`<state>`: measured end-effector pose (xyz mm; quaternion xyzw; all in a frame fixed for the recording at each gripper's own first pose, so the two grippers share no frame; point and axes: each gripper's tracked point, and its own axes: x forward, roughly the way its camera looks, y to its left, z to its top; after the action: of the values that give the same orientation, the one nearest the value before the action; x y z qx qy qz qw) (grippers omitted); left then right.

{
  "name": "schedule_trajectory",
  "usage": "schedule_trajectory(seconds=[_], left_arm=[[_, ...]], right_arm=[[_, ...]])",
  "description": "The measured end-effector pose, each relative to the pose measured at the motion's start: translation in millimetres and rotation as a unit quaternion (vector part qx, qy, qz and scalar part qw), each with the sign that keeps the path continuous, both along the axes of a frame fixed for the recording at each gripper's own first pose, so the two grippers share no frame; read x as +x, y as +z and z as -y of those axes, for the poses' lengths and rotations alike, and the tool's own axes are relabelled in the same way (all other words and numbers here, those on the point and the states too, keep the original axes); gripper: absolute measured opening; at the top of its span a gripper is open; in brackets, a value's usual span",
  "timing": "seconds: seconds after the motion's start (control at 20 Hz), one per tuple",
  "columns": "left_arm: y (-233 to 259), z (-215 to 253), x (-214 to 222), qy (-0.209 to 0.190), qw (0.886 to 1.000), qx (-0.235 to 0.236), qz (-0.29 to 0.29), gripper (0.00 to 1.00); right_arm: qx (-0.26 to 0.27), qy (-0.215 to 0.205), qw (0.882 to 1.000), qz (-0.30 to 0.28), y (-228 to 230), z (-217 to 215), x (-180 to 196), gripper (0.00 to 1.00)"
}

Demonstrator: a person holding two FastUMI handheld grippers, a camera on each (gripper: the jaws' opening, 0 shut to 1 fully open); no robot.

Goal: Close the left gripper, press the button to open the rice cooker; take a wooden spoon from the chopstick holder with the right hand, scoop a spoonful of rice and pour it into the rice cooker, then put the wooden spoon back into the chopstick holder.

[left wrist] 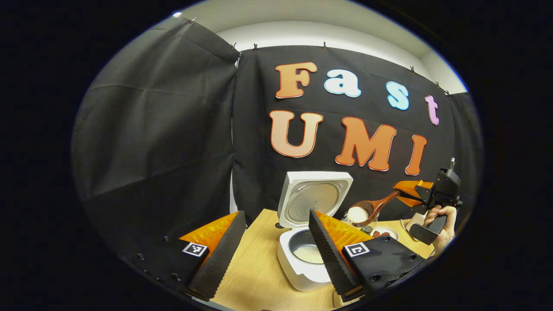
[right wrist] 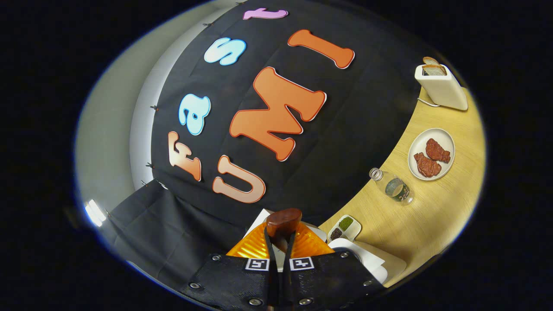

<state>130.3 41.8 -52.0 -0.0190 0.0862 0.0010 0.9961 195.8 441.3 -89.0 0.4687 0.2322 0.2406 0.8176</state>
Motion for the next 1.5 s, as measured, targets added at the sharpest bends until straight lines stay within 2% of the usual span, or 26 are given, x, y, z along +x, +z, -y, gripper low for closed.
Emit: schedule_trajectory(seconds=[0.35,1.25,1.5], left_arm=[[-4,-1,1,-0.003,1.000,0.011,-0.004,0.99],[-3,-8,-7,-0.002,1.000,0.009,-0.004,1.00],[-4,-9,-7,-0.003,1.000,0.009,-0.004,0.99]], right_arm=[[-0.048,0.004,0.998,0.027,1,-16,6,0.03],[-0.095,0.018,0.990,0.106,29,-38,-7,0.03],[-0.122,0.025,0.983,0.132,29,-45,-10,0.03]])
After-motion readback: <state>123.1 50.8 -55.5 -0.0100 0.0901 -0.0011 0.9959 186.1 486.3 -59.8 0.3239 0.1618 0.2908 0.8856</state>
